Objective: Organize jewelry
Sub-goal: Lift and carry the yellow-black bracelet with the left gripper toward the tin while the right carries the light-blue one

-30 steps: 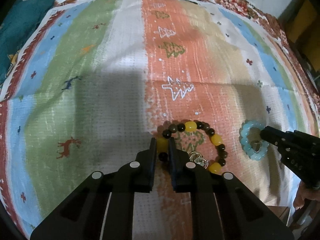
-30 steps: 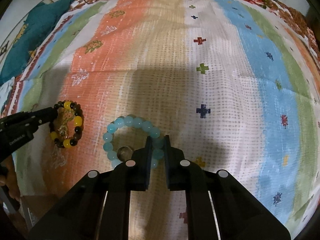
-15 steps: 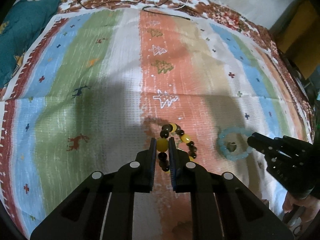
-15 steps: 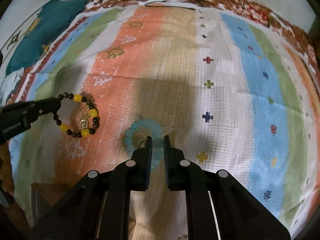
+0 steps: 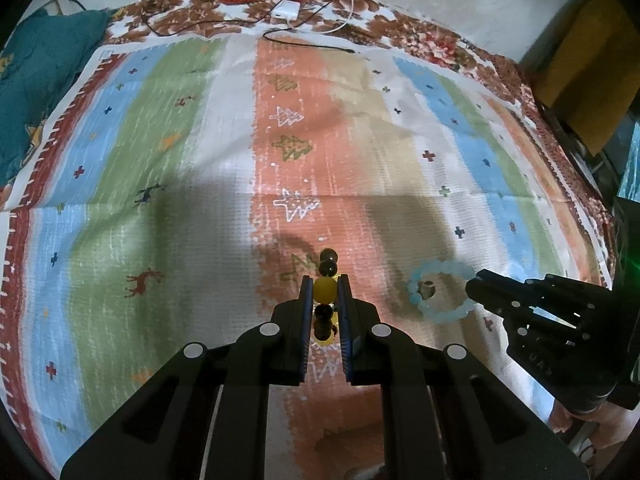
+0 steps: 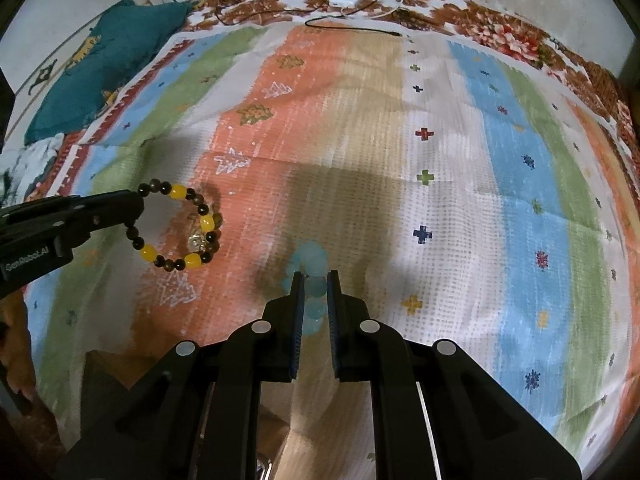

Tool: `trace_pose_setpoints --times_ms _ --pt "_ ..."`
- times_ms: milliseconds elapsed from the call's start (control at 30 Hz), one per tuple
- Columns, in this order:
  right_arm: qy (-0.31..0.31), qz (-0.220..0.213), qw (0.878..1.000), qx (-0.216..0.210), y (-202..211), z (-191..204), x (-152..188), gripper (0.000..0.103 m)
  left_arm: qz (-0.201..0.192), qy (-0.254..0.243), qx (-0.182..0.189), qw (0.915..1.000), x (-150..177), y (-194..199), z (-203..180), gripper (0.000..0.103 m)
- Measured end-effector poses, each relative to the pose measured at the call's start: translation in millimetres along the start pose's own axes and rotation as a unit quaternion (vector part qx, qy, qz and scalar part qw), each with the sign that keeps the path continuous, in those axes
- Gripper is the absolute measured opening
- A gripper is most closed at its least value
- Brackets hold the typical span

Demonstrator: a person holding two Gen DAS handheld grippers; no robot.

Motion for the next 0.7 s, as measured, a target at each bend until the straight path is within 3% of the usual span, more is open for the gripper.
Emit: trace_pose_setpoints --times_ms 700 --pt "-0.009 -0.042 0.999 -0.016 42.9 5.7 7.4 0.012 -0.029 -0.003 0.018 0.9994 13.9 35.9 -17.6 0.011"
Point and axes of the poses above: each gripper's, at about its wrist camera, not at the fingertips, and y roughly against the way its jaws point, z to its left, x to its underside, the point moved 1 cm from there along -y, roughly the way its jaws point, and after that the axes turned 1 degree about z, right-handed, at the moved point
